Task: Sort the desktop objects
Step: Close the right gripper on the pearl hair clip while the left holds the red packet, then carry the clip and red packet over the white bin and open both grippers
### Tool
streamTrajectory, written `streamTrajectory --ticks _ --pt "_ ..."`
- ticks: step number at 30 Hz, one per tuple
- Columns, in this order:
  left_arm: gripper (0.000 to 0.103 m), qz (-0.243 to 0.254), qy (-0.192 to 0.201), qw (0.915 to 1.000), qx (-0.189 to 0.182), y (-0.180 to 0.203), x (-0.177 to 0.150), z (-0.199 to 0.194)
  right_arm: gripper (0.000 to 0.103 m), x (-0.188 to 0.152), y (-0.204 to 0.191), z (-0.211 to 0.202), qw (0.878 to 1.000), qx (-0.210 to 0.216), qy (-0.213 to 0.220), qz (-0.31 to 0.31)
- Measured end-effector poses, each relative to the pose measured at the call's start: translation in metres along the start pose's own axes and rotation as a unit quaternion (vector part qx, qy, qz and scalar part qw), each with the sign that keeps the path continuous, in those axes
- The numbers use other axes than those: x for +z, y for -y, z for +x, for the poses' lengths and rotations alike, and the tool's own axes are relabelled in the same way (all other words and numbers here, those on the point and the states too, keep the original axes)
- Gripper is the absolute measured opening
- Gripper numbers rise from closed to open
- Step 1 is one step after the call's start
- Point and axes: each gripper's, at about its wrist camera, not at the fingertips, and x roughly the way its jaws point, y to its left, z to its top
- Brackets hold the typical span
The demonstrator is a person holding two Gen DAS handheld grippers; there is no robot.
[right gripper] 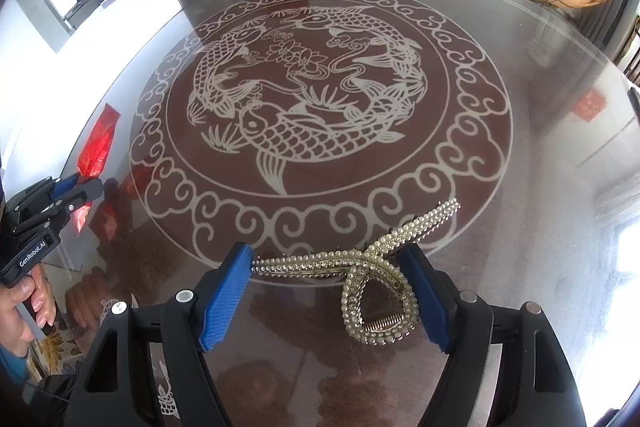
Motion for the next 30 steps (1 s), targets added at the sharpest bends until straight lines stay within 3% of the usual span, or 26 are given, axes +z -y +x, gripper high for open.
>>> streamTrajectory --ticks 3,8,10,11,12,17,21,26,30 --pt "0.024 0.003 0.000 1.0000 -0.006 0.003 0.000 -0.004 0.087 -0.003 -0.002 -0.002 1.000 0.004 -0.012 -0.019" --pt "0.024 0.007 0.000 0.9999 -0.011 0.006 0.000 -0.005 0.087 -0.007 0.000 -0.009 0.998 -0.001 -0.016 -0.061" --pt "0.024 0.007 -0.003 0.9999 -0.009 0.008 0.001 -0.002 0.065 -0.004 0.002 -0.003 0.998 -0.003 -0.020 -0.065" --pt "0.024 0.005 -0.005 0.9999 -0.009 0.009 0.001 0.000 0.044 -0.005 0.003 -0.006 0.997 -0.020 -0.010 -0.071" --pt "0.024 0.001 -0.007 0.9999 -0.011 0.008 0.000 0.000 0.032 -0.004 0.005 -0.006 0.997 -0.029 -0.006 -0.070" --pt "0.024 -0.029 0.007 0.9990 -0.034 -0.003 0.004 -0.021 0.032 -0.010 0.007 -0.012 0.999 -0.021 0.013 -0.045" --pt "0.024 -0.063 0.044 0.9950 -0.063 -0.020 0.017 -0.065 0.032 -0.011 0.001 -0.044 0.998 0.003 0.050 -0.027" --pt "0.024 -0.091 0.102 0.9892 -0.052 -0.068 0.034 -0.140 0.032 0.030 -0.069 -0.093 0.988 0.052 0.119 -0.077" --pt "0.024 -0.123 0.124 0.9845 0.014 -0.136 0.033 -0.184 0.032 0.070 -0.171 -0.115 0.971 0.113 0.158 -0.143"
